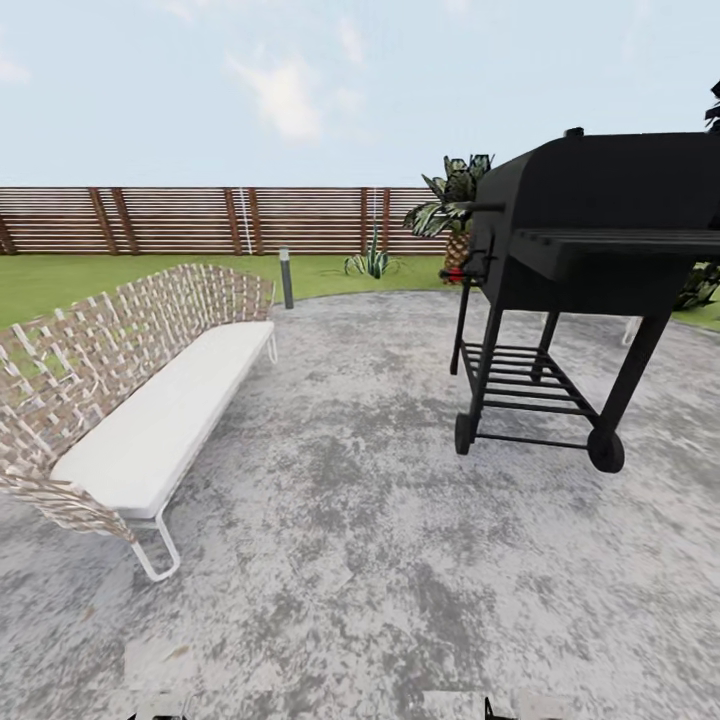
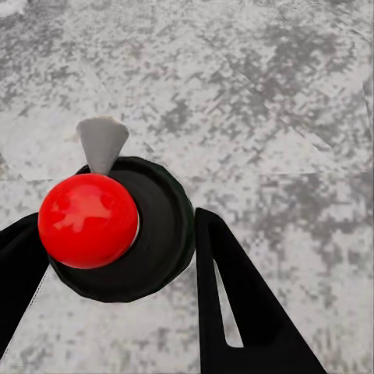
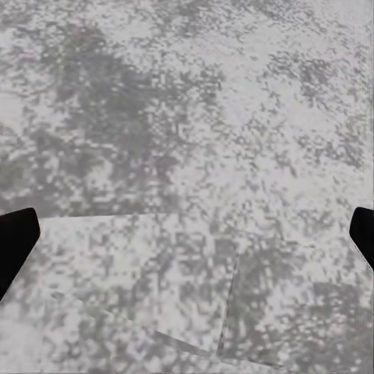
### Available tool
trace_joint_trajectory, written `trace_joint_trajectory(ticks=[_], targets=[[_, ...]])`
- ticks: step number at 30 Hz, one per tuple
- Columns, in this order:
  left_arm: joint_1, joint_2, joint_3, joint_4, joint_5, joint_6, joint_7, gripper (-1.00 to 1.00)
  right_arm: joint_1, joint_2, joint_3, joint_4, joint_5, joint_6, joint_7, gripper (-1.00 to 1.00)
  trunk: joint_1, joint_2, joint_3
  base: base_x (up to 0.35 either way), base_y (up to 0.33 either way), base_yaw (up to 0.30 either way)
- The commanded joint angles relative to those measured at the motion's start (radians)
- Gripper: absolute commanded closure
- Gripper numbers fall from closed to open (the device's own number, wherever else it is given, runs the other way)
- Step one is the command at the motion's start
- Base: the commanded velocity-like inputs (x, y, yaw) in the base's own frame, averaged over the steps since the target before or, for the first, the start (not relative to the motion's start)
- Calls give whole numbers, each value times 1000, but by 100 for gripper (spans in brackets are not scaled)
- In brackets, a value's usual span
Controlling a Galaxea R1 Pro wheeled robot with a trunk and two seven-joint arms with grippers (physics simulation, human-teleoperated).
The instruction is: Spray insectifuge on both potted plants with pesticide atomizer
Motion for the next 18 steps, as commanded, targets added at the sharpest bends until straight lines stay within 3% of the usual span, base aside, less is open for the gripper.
trace_joint_trajectory(ticks=[1,5,12,15,18], targets=[[-1,0,4,3,-1,-3,-5,100,-1,0,-5,1,11,-2,-6,-100,0,0,-1,334,75,0],[-1,-2,4,4,-1,-4,-6,100,-1,0,-5,1,10,-2,-6,-100,0,0,-1,293,119,0],[-1,-2,4,4,2,-3,-5,100,-1,0,-5,1,10,-1,-6,-100,0,0,-1,94,29,0],[-1,-2,4,4,42,-4,-6,100,-1,1,-5,1,11,-1,-6,-100,0,0,-1,281,78,0],[-1,-1,4,4,61,-4,-6,100,-1,2,-5,1,11,-1,-6,-100,0,0,-1,317,72,0]])
